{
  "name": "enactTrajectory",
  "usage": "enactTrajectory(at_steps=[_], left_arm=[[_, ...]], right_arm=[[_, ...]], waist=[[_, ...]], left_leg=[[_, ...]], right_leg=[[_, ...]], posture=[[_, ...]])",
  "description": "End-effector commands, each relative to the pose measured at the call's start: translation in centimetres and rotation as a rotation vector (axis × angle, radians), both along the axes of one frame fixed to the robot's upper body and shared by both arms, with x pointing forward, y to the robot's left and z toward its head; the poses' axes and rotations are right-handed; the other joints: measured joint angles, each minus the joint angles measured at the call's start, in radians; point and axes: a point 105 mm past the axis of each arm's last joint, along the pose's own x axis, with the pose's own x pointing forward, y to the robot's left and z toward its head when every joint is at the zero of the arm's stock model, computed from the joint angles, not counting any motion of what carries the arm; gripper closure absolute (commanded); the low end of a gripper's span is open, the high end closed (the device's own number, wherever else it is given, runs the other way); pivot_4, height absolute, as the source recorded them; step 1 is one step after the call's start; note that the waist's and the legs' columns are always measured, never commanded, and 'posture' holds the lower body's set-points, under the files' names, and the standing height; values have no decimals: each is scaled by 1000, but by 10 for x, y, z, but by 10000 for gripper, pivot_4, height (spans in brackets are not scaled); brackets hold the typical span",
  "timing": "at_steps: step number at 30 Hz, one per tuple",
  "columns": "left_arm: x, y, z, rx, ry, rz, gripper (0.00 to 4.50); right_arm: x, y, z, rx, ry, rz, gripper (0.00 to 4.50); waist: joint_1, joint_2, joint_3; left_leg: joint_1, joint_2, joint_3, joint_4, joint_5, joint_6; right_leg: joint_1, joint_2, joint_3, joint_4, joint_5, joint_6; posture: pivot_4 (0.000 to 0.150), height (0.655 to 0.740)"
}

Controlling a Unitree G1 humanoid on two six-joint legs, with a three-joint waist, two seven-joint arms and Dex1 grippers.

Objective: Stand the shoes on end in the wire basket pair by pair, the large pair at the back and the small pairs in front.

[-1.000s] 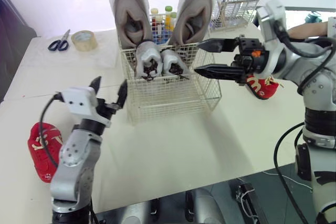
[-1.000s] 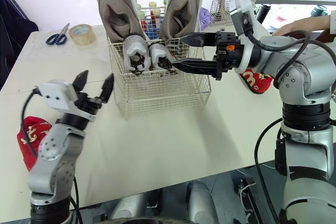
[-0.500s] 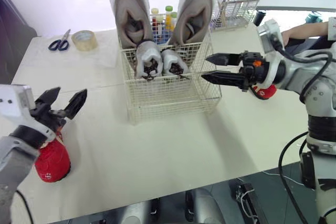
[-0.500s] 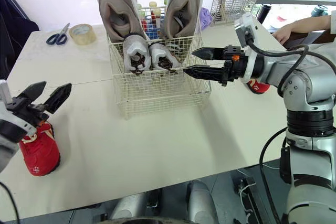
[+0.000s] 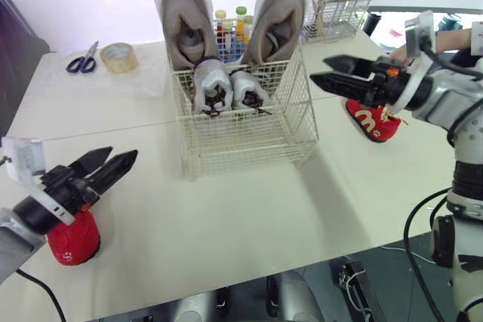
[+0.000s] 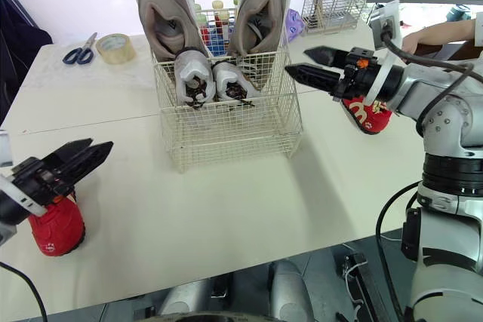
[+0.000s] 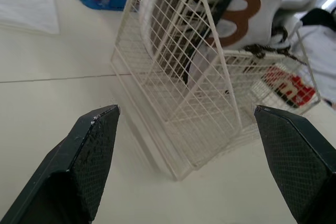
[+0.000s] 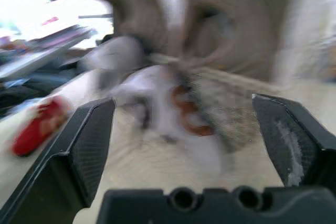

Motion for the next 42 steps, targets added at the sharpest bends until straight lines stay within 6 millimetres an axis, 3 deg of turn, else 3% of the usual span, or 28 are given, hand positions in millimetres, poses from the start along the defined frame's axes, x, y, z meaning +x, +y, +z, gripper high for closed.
enactTrajectory(at_steps=[1,6,9,14,16,18,23,30,42], left_arm=[[-5,-34,22,35,-77,-190,2440],[-29,-95,42,14,-146,-565,2440],[-42,-123,38,9,-143,-722,2440],[-54,-149,20,-26,-101,-853,2440],[-55,-159,6,16,-87,-864,2440],[-54,-164,0,33,-86,-868,2440],[-55,-169,1,8,-102,-866,2440],[-59,-171,0,-6,-84,-834,2440],[-60,-167,1,-10,-55,-749,2440]], right_arm=[[4,-36,32,57,-162,-205,0],[-23,-54,38,-6,-159,-214,0],[-34,-91,41,18,-134,-363,0],[-53,-133,7,-74,-57,-577,0],[-61,-162,-15,-119,-42,-757,0],[-69,-178,-38,-173,-22,-865,0],[-74,-179,-78,-176,55,-897,0],[-57,-178,-124,-153,127,-938,0],[-24,-167,-166,-119,182,-935,0]], waist=[[2,1,0],[3,5,-1],[1,7,0],[4,8,-1],[5,11,-3],[7,11,-3],[-3,15,-4],[3,15,-5],[3,15,-5]], left_leg=[[0,0,0,0,0,0],[-10,0,1,1,1,-2],[-13,0,2,1,2,-4],[-12,0,2,2,3,-3],[-11,0,2,4,0,2],[-6,0,2,6,-1,3],[3,0,2,6,-1,4],[4,1,2,6,1,6],[4,1,2,6,1,5]], right_leg=[[0,0,0,-1,0,0],[-5,0,0,-1,1,0],[-6,0,0,-1,2,3],[-4,0,-1,-1,1,0],[-2,0,0,-2,1,1],[4,0,-1,-3,2,2],[11,0,0,-4,2,2],[11,2,-1,-2,2,2],[11,3,-1,-2,2,2]], posture=[[1500,7400],[1500,7400],[1500,7400],[1500,7400],[1500,7400],[1500,7400],[1500,7400],[1500,7400],[1500,7400]])
